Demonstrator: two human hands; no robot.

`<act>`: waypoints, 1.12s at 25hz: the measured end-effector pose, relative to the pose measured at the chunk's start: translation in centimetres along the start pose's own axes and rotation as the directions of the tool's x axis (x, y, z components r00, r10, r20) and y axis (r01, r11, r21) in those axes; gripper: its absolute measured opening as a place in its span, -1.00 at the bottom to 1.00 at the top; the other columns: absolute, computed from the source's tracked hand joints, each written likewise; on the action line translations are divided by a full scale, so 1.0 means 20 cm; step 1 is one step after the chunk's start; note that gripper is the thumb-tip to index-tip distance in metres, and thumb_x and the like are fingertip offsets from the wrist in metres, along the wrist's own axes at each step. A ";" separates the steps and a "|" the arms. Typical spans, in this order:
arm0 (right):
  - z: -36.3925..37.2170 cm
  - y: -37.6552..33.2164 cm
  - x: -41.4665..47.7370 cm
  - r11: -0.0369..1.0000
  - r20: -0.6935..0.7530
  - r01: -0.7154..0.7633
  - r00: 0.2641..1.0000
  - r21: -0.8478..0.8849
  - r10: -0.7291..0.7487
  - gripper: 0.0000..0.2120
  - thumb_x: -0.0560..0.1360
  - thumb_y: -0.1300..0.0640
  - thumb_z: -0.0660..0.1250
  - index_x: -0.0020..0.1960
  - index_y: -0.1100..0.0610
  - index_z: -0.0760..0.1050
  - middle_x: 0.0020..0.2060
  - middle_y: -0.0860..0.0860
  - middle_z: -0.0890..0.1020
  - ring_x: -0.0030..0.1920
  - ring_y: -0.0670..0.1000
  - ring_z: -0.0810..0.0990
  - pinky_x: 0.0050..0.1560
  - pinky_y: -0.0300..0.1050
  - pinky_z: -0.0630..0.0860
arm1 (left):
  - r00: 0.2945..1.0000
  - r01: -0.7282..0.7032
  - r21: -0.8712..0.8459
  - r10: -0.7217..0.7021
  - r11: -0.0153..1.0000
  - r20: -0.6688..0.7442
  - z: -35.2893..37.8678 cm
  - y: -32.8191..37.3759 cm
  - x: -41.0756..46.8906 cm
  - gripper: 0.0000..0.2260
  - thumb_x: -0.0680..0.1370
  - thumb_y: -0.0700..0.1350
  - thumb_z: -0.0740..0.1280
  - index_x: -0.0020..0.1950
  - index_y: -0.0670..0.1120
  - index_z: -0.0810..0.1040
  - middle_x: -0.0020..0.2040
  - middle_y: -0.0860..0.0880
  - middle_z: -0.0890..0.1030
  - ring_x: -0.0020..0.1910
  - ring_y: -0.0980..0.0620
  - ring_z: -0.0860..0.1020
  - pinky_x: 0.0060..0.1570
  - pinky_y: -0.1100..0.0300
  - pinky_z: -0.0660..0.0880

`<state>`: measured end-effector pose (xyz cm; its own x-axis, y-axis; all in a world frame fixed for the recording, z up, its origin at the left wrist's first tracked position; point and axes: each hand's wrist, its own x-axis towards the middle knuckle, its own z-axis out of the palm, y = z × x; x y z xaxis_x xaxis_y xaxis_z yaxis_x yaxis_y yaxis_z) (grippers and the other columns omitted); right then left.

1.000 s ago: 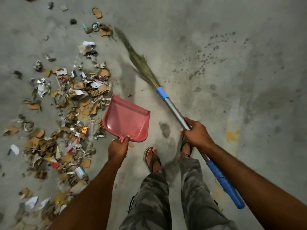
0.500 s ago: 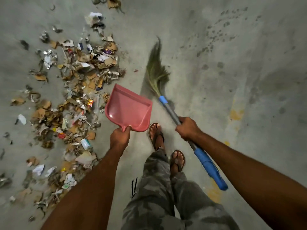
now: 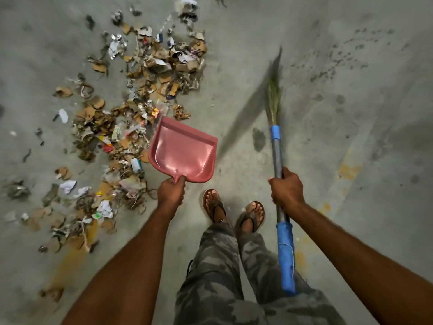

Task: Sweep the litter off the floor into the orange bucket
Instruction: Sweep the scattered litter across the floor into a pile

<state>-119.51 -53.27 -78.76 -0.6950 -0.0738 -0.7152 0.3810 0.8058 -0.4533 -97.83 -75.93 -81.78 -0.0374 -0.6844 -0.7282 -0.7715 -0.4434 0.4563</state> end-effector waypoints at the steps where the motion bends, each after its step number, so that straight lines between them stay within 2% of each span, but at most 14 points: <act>1: 0.06 0.04 0.00 0.999 0.001 -0.047 0.999 -0.020 0.047 -0.73 0.43 0.18 0.33 0.12 0.16 0.54 -0.18 0.18 0.66 -0.27 0.23 0.67 -0.29 0.14 0.67 | 1.000 0.007 -0.009 -0.007 1.000 0.008 -0.01 -0.05 -0.01 -0.69 0.57 0.04 0.41 -0.26 -0.14 0.58 -0.44 -0.07 0.52 -0.54 0.01 0.41 -0.54 0.25 0.33; 3: 0.23 0.05 -0.03 0.989 0.101 -0.066 0.992 -0.129 0.079 -0.71 0.43 0.19 0.33 0.12 0.25 0.57 -0.11 0.21 0.67 -0.21 0.23 0.66 -0.26 0.03 0.64 | 1.000 0.027 -0.021 -0.027 0.999 0.010 -0.05 -0.16 -0.01 -0.70 0.57 0.03 0.40 -0.26 -0.15 0.59 -0.43 -0.07 0.52 -0.54 0.02 0.41 -0.54 0.25 0.32; 4: 0.34 0.02 -0.06 0.980 0.172 -0.031 0.983 -0.198 0.065 -0.71 0.45 0.19 0.33 0.14 0.27 0.56 -0.07 0.21 0.66 -0.19 0.20 0.65 -0.29 -0.05 0.59 | 0.999 0.040 -0.022 -0.040 0.999 -0.001 -0.09 -0.21 0.01 -0.70 0.57 0.03 0.41 -0.25 -0.15 0.59 -0.43 -0.08 0.53 -0.54 0.01 0.42 -0.53 0.24 0.33; 6: 0.58 -0.09 -0.13 0.959 0.303 0.076 0.953 -0.273 0.011 -0.67 0.42 0.16 0.31 0.16 0.26 0.53 -0.03 0.22 0.65 -0.16 0.21 0.67 -0.29 -0.04 0.63 | 0.996 0.061 -0.025 -0.063 0.998 -0.058 -0.19 -0.33 0.07 -0.67 0.53 0.09 0.41 -0.28 -0.13 0.57 -0.41 -0.12 0.56 -0.53 -0.05 0.45 -0.47 0.20 0.38; 9: 0.92 -0.42 -0.12 0.912 0.447 0.272 0.887 -0.307 -0.114 -0.68 0.42 0.16 0.27 0.14 0.25 0.52 -0.10 0.22 0.66 -0.29 0.18 0.68 -0.36 -0.04 0.63 | 0.981 0.077 -0.007 -0.077 0.997 -0.176 -0.38 -0.45 0.19 -0.60 0.47 0.21 0.37 -0.25 -0.13 0.59 -0.35 -0.15 0.64 -0.45 -0.13 0.55 -0.34 0.08 0.50; 12: 1.15 -0.84 -0.14 0.853 0.533 0.428 0.816 -0.299 -0.223 -0.76 0.48 0.21 0.25 0.12 0.22 0.53 -0.23 0.14 0.61 -0.41 0.10 0.62 -0.49 -0.13 0.52 | 0.973 0.076 -0.075 -0.090 0.994 -0.212 -0.54 -0.43 0.30 -0.62 0.50 0.16 0.39 -0.24 -0.16 0.59 -0.38 -0.14 0.59 -0.48 -0.10 0.51 -0.38 0.13 0.45; 14: 1.19 -1.01 -0.21 0.832 0.529 0.490 0.793 -0.259 -0.302 -0.77 0.47 0.22 0.24 0.11 0.16 0.53 -0.24 0.11 0.60 -0.38 0.11 0.62 -0.48 -0.12 0.54 | 0.978 0.040 -0.119 -0.063 0.992 -0.200 -0.60 -0.36 0.36 -0.65 0.54 0.10 0.41 -0.29 -0.14 0.54 -0.42 -0.12 0.55 -0.51 -0.08 0.47 -0.41 0.16 0.40; 16: 1.13 -1.06 -0.26 0.823 0.486 0.523 0.791 -0.221 -0.372 -0.71 0.44 0.19 0.25 0.15 0.09 0.55 -0.22 0.07 0.61 -0.30 0.13 0.63 -0.38 -0.03 0.63 | 0.983 0.015 -0.136 -0.039 0.991 -0.180 -0.63 -0.24 0.41 -0.64 0.51 0.12 0.41 -0.31 -0.13 0.52 -0.45 -0.11 0.54 -0.52 -0.07 0.46 -0.42 0.17 0.40; 19: 0.90 -1.00 -0.21 0.829 0.367 0.513 0.832 -0.222 -0.416 -0.54 0.44 0.19 0.32 0.31 -0.05 0.55 -0.19 0.04 0.66 -0.26 0.14 0.66 -0.25 0.08 0.69 | 0.990 0.016 -0.108 -0.031 0.994 -0.138 -0.61 -0.07 0.46 -0.61 0.44 0.20 0.38 -0.26 -0.14 0.57 -0.41 -0.11 0.60 -0.51 -0.09 0.51 -0.39 0.11 0.49; 21: 0.70 -0.90 -0.12 0.861 0.257 0.457 0.880 -0.225 -0.400 -0.48 0.45 0.19 0.36 0.39 -0.07 0.52 -0.18 0.06 0.69 -0.26 0.15 0.68 -0.23 0.10 0.69 | 0.995 -0.005 -0.100 -0.006 0.995 -0.103 -0.56 0.04 0.50 -0.61 0.44 0.21 0.37 -0.28 -0.13 0.57 -0.42 -0.09 0.59 -0.51 -0.08 0.50 -0.36 0.09 0.49; 24: 0.48 -0.73 0.04 0.901 0.123 0.349 0.937 -0.258 -0.328 -0.52 0.46 0.17 0.38 0.38 -0.01 0.52 -0.21 0.08 0.67 -0.30 0.12 0.67 -0.24 0.11 0.69 | 0.999 -0.019 -0.064 0.016 0.998 -0.050 -0.46 0.16 0.56 -0.61 0.46 0.23 0.36 -0.27 -0.10 0.57 -0.43 -0.06 0.58 -0.52 -0.08 0.50 -0.36 0.12 0.46; 26: 0.44 -0.70 0.22 0.928 0.075 0.262 0.965 -0.265 -0.251 -0.58 0.41 0.09 0.35 0.27 0.03 0.55 -0.23 0.09 0.66 -0.28 0.15 0.67 -0.20 0.13 0.69 | 0.999 -0.023 -0.065 0.021 0.998 -0.029 -0.39 0.25 0.61 -0.64 0.51 0.17 0.38 -0.23 -0.12 0.59 -0.42 -0.06 0.58 -0.51 -0.05 0.50 -0.38 0.14 0.45; 28: 0.51 -0.75 0.43 0.939 0.080 0.190 0.982 -0.288 -0.174 -0.67 0.38 0.11 0.33 0.13 0.14 0.57 -0.19 0.15 0.67 -0.18 0.23 0.69 -0.10 0.13 0.68 | 0.999 -0.017 -0.066 0.015 0.998 -0.033 -0.33 0.32 0.67 -0.65 0.54 0.12 0.39 -0.20 -0.17 0.60 -0.41 -0.07 0.58 -0.51 -0.03 0.49 -0.41 0.17 0.44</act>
<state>-125.00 -72.09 -83.50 -0.7000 -0.2592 -0.6655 0.0505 0.9115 -0.4082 -98.96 -91.73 -85.19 -0.0276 -0.7096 -0.7041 -0.7272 -0.4690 0.5012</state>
